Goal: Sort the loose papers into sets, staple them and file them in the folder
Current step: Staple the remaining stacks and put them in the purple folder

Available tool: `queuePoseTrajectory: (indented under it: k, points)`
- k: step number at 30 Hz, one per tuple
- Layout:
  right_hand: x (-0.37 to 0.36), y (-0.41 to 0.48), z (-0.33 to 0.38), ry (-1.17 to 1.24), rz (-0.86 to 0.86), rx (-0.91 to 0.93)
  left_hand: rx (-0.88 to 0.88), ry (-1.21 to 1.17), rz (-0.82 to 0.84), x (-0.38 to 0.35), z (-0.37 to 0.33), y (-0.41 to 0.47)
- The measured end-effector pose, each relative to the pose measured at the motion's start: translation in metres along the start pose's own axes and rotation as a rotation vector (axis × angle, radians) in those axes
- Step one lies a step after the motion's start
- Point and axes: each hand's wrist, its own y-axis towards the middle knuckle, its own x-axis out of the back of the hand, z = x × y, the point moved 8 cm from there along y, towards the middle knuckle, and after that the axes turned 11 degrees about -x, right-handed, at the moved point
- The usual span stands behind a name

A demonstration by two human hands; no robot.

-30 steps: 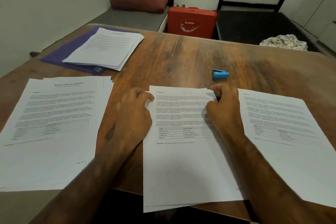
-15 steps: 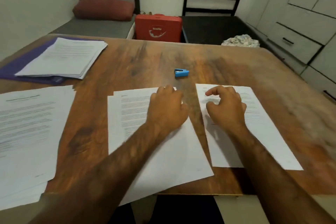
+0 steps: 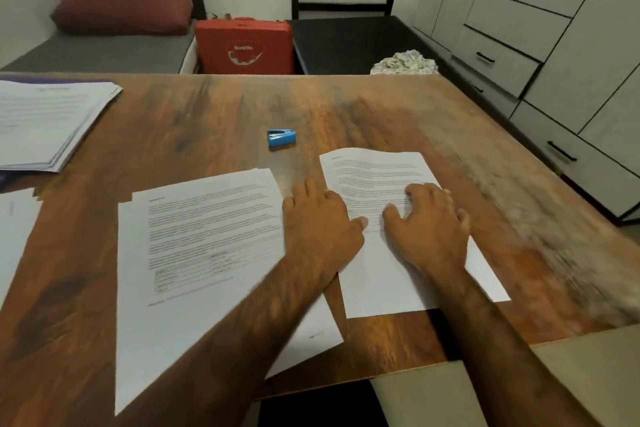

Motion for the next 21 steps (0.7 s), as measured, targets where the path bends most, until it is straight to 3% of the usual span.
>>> queuePoseTrajectory:
  k: [5,10,14,17,21]
  points:
    - [-0.002,0.002,-0.001,-0.027,0.003,-0.009,-0.023,-0.190,-0.056,-0.004,-0.007,-0.001]
    - [-0.001,0.002,-0.001,-0.011,0.009,-0.020,-0.104,-0.867,-0.113,0.003,-0.020,0.001]
    - [0.006,0.002,0.003,0.047,0.017,-0.048,0.006,-1.135,-0.159,0.004,-0.001,0.005]
    - [0.019,0.002,0.006,0.236,0.073,-0.092,0.056,-1.249,-0.165,0.014,0.022,0.004]
    - [0.033,-0.002,0.026,0.681,0.256,-0.188,0.068,-1.418,-0.178,0.046,0.063,-0.006]
